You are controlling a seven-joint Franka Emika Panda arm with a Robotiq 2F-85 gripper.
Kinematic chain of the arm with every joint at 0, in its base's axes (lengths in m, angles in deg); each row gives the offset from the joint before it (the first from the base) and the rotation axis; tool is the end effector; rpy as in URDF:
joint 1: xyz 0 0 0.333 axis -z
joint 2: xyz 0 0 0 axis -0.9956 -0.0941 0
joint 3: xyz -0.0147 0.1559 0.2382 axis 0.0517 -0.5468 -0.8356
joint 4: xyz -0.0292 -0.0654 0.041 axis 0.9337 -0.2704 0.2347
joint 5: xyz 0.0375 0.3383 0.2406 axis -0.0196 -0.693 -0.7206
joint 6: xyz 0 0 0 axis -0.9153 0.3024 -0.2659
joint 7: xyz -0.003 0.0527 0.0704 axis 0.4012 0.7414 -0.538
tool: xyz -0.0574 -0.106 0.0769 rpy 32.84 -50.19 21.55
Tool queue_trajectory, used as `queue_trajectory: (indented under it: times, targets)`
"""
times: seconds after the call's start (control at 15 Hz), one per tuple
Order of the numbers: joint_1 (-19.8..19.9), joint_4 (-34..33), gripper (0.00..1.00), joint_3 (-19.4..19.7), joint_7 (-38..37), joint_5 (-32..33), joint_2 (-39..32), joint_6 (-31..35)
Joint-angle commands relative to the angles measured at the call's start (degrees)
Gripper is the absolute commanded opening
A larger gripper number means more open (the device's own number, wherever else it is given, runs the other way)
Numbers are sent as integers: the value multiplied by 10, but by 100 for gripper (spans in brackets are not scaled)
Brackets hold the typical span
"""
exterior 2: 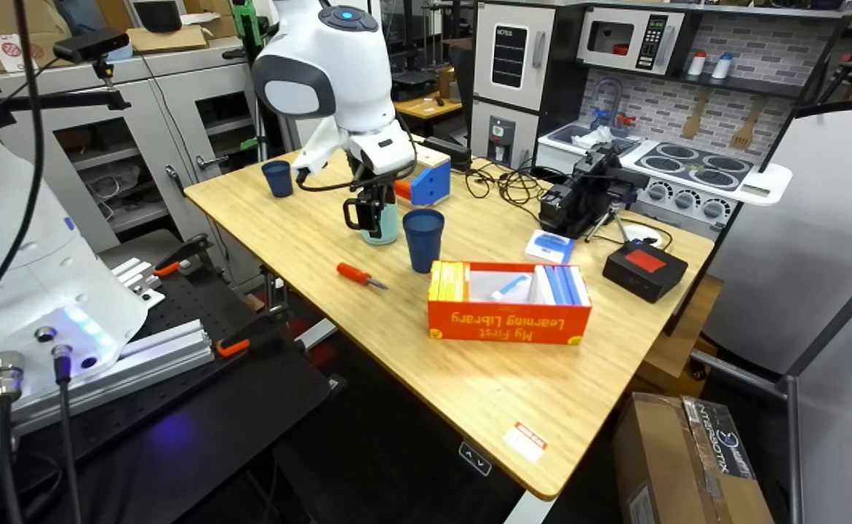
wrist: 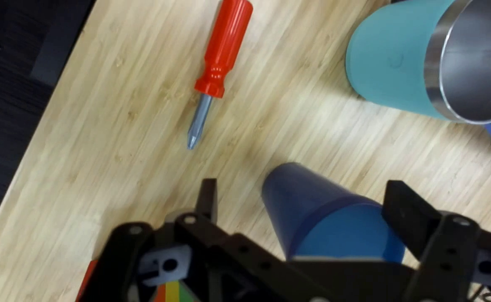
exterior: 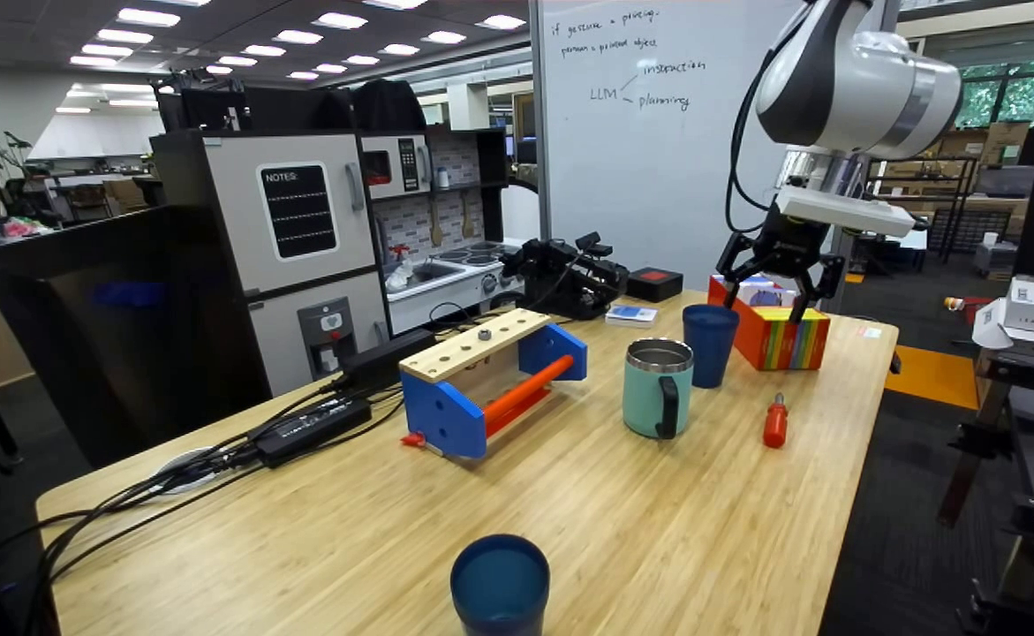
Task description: Move the blue cup that's closest to the flask to the right side of the flask
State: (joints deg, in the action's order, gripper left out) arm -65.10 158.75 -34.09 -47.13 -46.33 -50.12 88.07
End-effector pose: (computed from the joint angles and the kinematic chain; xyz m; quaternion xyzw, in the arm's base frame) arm 0.4255 -0.1156 0.0741 -0.8677 0.4843 -0.0501 0.1004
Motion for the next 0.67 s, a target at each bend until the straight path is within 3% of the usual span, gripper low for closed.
queue_trajectory:
  times: [0.0,0.07,0.13,0.2,0.27,0.33,0.6]
  targets:
    - [-37,75,100,24,-60,40,92,-23]
    - [-45,97,100,30,-83,59,118,-25]
    - [-82,115,100,64,-102,69,139,-30]
    - [-63,136,100,49,-137,109,165,-32]
    - [-70,156,100,57,-165,138,188,-31]
    - [-67,123,100,66,-194,179,166,-39]
    - [-43,120,100,54,-294,288,236,-70]
